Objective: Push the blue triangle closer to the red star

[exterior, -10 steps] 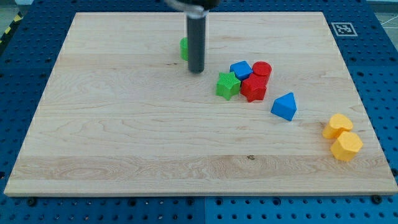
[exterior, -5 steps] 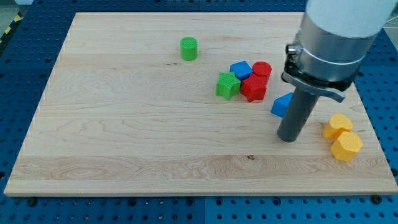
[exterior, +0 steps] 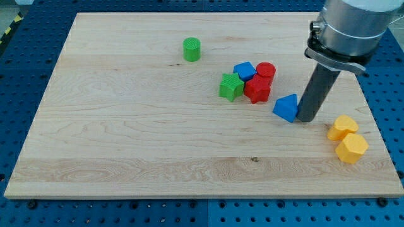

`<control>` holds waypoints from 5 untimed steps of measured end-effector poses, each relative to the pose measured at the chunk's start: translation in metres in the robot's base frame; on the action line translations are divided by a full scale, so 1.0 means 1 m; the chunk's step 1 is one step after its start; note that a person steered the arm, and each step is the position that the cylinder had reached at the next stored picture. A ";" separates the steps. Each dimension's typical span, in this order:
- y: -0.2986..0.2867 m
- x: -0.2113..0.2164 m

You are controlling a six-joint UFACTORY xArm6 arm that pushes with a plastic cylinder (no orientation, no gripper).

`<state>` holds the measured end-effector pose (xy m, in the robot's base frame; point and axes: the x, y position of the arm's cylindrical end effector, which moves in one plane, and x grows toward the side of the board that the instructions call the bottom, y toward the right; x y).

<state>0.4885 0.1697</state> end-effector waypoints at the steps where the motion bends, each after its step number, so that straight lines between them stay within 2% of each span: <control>1: -0.012 -0.012; 2: -0.025 -0.020; 5: -0.049 -0.082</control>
